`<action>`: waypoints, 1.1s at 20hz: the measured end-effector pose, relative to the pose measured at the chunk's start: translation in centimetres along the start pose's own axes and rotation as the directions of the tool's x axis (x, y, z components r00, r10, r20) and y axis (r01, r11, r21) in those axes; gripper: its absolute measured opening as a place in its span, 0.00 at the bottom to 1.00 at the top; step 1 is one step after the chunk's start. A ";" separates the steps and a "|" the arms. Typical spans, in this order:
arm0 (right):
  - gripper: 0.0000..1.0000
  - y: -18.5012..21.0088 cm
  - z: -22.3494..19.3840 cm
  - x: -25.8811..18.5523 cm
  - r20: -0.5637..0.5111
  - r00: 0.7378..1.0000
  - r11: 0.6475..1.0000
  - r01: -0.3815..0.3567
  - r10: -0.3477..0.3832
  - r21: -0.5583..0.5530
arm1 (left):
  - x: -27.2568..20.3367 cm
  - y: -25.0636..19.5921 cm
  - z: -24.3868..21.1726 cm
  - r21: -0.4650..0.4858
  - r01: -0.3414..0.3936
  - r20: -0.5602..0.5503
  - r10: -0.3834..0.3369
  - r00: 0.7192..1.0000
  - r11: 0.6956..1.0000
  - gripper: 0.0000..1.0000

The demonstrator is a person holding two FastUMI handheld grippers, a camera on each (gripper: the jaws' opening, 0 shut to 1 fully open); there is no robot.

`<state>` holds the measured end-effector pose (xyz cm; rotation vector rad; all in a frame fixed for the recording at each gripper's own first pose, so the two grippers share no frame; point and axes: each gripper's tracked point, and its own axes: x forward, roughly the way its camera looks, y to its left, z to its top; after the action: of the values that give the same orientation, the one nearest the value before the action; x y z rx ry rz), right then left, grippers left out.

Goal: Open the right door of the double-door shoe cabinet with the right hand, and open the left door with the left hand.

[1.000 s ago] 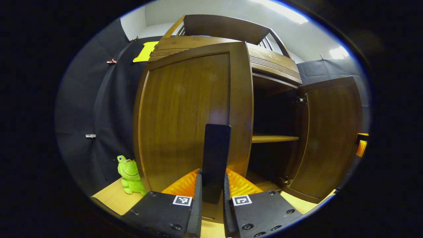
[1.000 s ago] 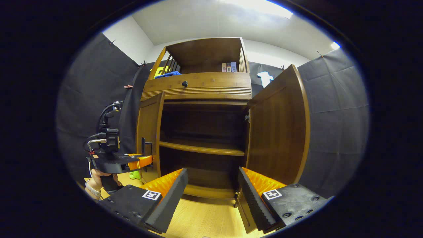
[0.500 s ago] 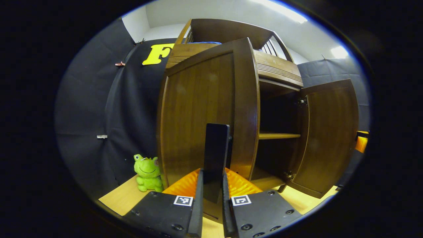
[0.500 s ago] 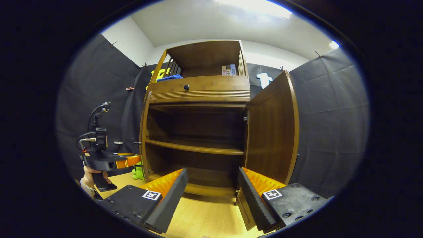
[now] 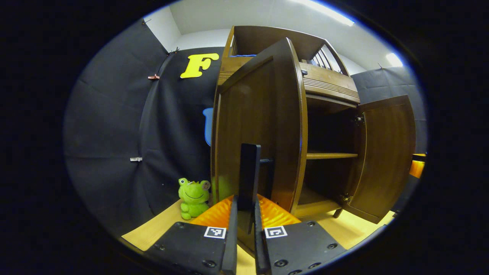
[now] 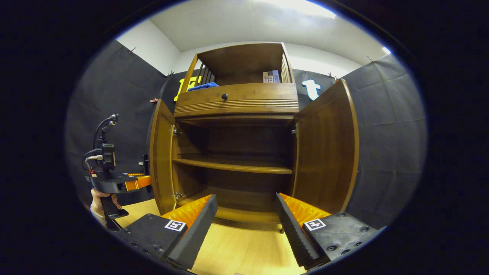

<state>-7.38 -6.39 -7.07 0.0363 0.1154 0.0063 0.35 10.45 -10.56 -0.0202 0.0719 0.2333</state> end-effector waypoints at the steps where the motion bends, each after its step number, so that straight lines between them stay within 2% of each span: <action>1: 0.96 0.6 0.0 0.0 0.001 1.000 1.000 -0.009 0.009 -0.002 | -0.2 0.6 -0.1 0.002 -0.008 0.000 0.008 1.000 1.000 0.21; 5: 0.96 2.6 -0.1 0.4 0.006 0.999 0.999 -0.045 0.045 0.001 | -0.9 3.2 -0.8 0.000 -0.036 -0.016 0.036 0.999 0.999 0.20; 9: 0.96 4.1 -0.5 1.1 0.000 0.997 0.997 -0.074 0.074 0.001 | -1.7 6.3 -0.7 0.011 -0.118 -0.005 0.118 0.993 0.993 0.20; 11: 0.96 5.1 -0.6 1.5 0.000 0.996 0.996 -0.094 0.094 0.008 | -1.7 7.5 -0.8 0.011 -0.138 -0.006 0.138 0.990 0.990 0.08; 12: 0.96 5.7 -0.7 1.8 0.001 0.994 0.994 -0.105 0.105 0.011 | -1.8 7.4 -0.7 -0.005 -0.124 -0.010 0.124 0.992 0.992 0.21; 13: 0.96 6.3 -0.8 2.0 0.000 0.993 0.993 -0.116 0.116 0.013 | -1.4 7.4 -0.4 -0.013 -0.120 -0.014 0.120 0.993 0.993 0.15; 17: 0.96 8.2 -1.1 3.0 -0.004 0.988 0.988 -0.155 0.155 0.028 | -2.8 9.6 -0.3 0.034 -0.167 -0.008 0.167 0.986 0.985 0.15; 22: 0.96 10.1 -0.6 3.7 0.013 0.981 0.980 -0.195 0.195 0.034 | -6.2 11.9 1.3 -0.007 -0.217 0.002 0.217 0.976 0.976 0.15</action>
<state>-3.80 3.73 -7.73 0.0825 0.1020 0.2000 -8.36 20.63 -8.95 -0.0182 0.0702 0.4521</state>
